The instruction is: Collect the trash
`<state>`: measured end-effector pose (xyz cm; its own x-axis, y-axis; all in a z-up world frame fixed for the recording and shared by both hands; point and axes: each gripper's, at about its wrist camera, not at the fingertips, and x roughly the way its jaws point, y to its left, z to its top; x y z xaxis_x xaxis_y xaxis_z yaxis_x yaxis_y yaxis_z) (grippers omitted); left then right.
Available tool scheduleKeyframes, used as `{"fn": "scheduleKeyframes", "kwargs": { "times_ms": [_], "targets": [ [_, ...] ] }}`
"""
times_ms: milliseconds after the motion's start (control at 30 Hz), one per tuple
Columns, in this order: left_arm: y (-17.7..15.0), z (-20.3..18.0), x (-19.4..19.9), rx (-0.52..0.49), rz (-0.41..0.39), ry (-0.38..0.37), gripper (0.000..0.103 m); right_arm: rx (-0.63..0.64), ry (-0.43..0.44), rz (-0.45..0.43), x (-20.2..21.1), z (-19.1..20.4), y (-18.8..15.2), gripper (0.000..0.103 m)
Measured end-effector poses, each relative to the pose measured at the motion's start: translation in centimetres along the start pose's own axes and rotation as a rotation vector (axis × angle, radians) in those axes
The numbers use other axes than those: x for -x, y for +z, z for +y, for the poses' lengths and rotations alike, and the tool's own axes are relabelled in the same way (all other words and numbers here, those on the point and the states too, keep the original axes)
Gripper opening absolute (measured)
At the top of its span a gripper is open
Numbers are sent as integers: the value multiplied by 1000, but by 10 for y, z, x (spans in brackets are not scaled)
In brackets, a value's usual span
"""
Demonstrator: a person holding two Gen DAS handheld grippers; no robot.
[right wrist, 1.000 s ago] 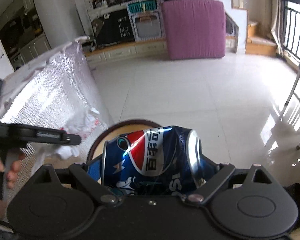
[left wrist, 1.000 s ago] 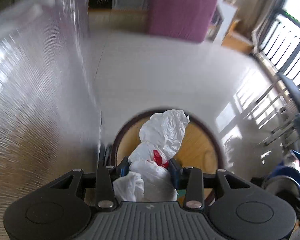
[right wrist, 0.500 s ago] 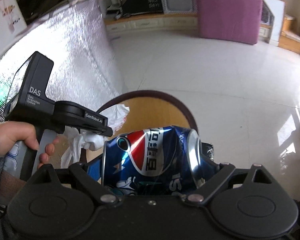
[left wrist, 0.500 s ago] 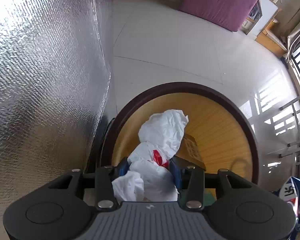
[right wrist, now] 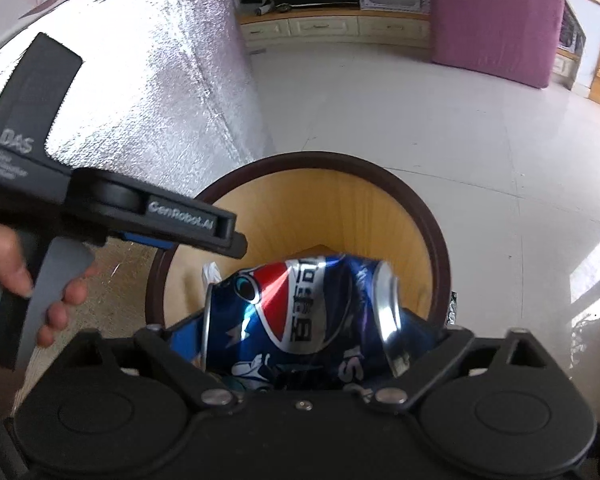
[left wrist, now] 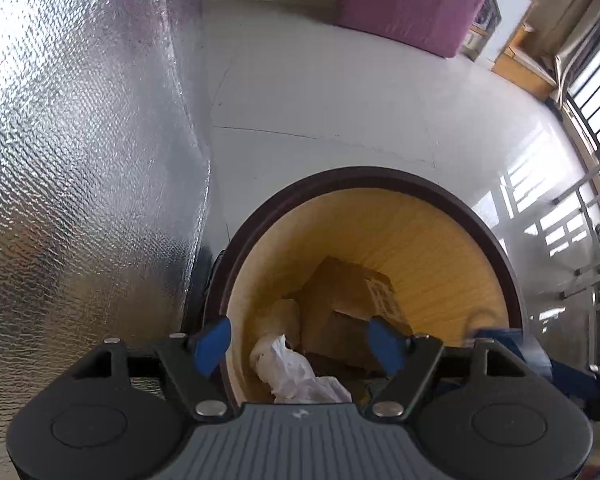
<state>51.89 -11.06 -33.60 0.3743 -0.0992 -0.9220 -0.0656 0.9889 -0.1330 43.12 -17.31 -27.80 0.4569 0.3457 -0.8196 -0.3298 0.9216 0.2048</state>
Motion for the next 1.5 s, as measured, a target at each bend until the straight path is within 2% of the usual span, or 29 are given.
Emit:
{"fn": "scheduleKeyframes", "kwargs": {
  "times_ms": [33,167,500,800,1000,1500],
  "targets": [
    [-1,-4,1,-8,1,2,76,-8,-4,4,-1,-1,-1,103],
    [-3,-6,5,-25,4,-1,89,-7,-14,21,5,-4,-7,103],
    [-13,-6,32,-49,7,-4,102,-44,-24,48,26,-10,-2,103],
    [-21,1,72,-57,-8,-6,103,-62,-71,41,59,-3,1,103],
    [-26,4,110,-66,-41,-24,103,-97,-89,4,91,6,4,103],
    [-54,6,232,-147,-203,-80,103,-188,-186,-137,190,36,-6,103]
  ]
}}
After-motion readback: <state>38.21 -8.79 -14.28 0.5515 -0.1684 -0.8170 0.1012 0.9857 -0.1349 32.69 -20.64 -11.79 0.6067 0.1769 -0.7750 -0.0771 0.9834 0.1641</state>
